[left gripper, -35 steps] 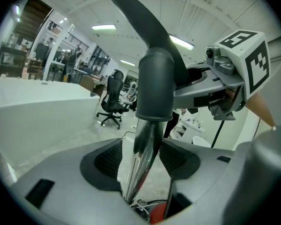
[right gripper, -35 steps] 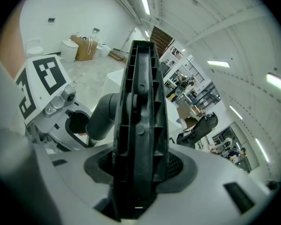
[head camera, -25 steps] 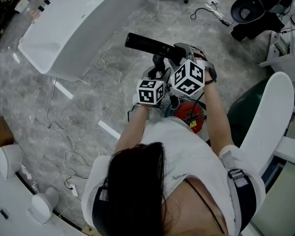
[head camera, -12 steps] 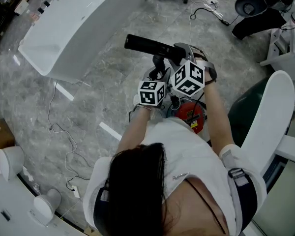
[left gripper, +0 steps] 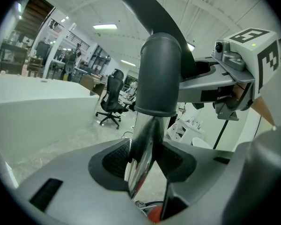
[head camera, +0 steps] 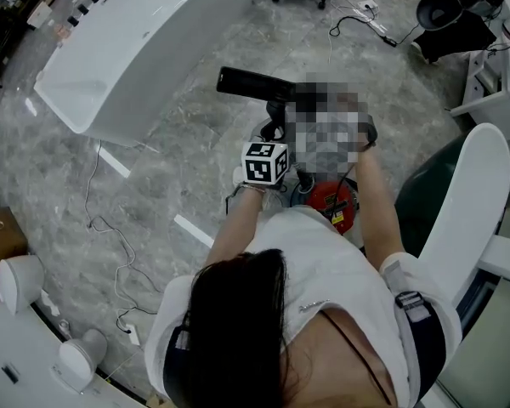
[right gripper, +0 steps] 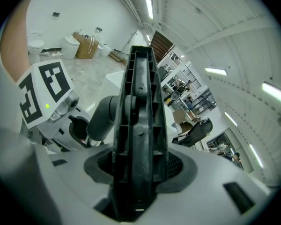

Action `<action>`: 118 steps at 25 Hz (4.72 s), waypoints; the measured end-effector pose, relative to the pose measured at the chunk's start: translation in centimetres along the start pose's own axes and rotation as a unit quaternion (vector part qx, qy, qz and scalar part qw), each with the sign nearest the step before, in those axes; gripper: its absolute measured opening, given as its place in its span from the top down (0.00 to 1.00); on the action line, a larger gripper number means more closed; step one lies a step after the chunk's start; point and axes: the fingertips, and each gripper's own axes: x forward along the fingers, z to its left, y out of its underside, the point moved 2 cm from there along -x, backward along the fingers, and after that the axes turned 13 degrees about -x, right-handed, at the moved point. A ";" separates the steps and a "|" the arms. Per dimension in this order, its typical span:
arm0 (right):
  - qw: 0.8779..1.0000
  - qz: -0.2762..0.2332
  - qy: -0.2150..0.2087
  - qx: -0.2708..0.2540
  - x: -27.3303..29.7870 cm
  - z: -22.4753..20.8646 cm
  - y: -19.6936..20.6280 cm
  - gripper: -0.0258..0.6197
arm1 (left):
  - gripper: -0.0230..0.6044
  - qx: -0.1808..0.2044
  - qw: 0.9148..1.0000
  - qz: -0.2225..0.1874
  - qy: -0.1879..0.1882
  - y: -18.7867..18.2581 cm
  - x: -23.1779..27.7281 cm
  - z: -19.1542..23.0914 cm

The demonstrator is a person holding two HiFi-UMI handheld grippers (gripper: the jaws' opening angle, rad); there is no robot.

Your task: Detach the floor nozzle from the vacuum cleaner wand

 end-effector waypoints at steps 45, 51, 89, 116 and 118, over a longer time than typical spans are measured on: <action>0.986 -0.027 0.099 0.132 -5.9 -9.1 0.2 0.63 | 0.71 0.029 1.000 0.007 0.006 -0.2 -0.2 0.4; 0.979 -0.047 0.098 0.175 -6.1 -8.7 0.3 0.63 | 0.71 0.034 0.999 0.008 0.008 -0.2 -0.4 0.6; 0.823 -0.083 0.155 0.540 -6.9 -2.7 7.7 0.63 | 0.61 0.032 0.999 -0.014 0.026 -0.1 -0.9 0.1; 0.827 -0.101 0.160 0.529 -8.7 -0.2 7.1 0.63 | 0.55 0.086 0.980 -0.181 -0.014 -10.0 -12.4 -6.5; 0.829 -0.101 0.157 0.527 -8.8 0.0 6.9 0.63 | 0.55 0.080 0.981 -0.178 -0.012 -10.1 -12.4 -6.9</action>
